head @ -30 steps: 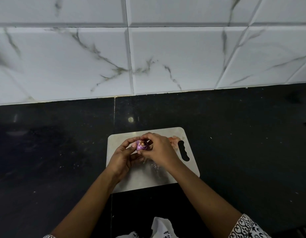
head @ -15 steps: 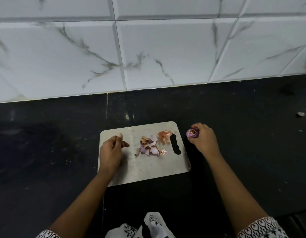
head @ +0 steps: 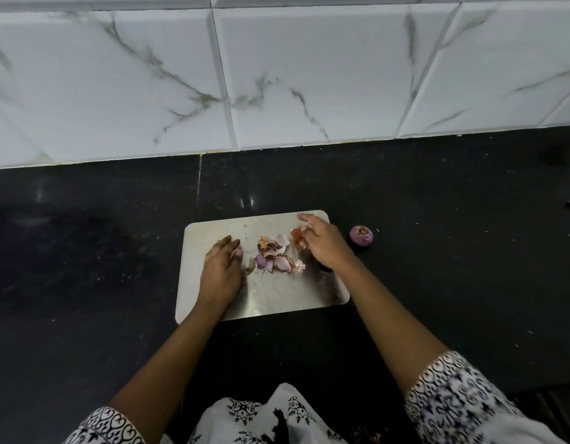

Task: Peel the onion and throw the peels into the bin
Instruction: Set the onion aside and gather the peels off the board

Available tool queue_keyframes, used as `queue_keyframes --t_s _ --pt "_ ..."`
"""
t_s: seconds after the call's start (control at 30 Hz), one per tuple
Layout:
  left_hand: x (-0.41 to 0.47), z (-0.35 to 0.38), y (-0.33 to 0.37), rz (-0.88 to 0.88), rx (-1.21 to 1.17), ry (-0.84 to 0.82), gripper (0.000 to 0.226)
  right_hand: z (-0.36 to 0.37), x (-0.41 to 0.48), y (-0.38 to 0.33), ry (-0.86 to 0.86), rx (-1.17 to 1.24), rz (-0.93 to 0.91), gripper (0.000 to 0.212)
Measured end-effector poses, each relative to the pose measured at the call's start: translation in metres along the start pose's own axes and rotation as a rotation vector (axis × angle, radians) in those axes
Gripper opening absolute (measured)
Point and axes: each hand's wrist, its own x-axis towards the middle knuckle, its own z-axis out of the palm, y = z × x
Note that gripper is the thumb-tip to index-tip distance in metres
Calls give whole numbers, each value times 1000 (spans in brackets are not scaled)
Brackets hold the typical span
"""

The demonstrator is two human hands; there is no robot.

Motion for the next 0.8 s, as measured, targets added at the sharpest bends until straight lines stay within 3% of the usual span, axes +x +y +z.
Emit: queue_keyframes --t_s 0.17,0.3,0.47,0.6,0.8 --pt "-5 8 8 46 35 -72 36 30 -3 -5 -71 29 -27 38" --pt "-14 3 9 -22 -100 -45 36 19 -13 4 -76 144 -1 40" --pt "-19 3 9 -5 -113 -14 34 16 -14 -1 -267 -387 -154 62" --pt "-19 9 15 76 -102 -95 38 46 -15 -9 -67 -528 -273 53" --pt "-10 15 23 -22 -359 -99 32 59 -12 -18 105 -205 -176 23"
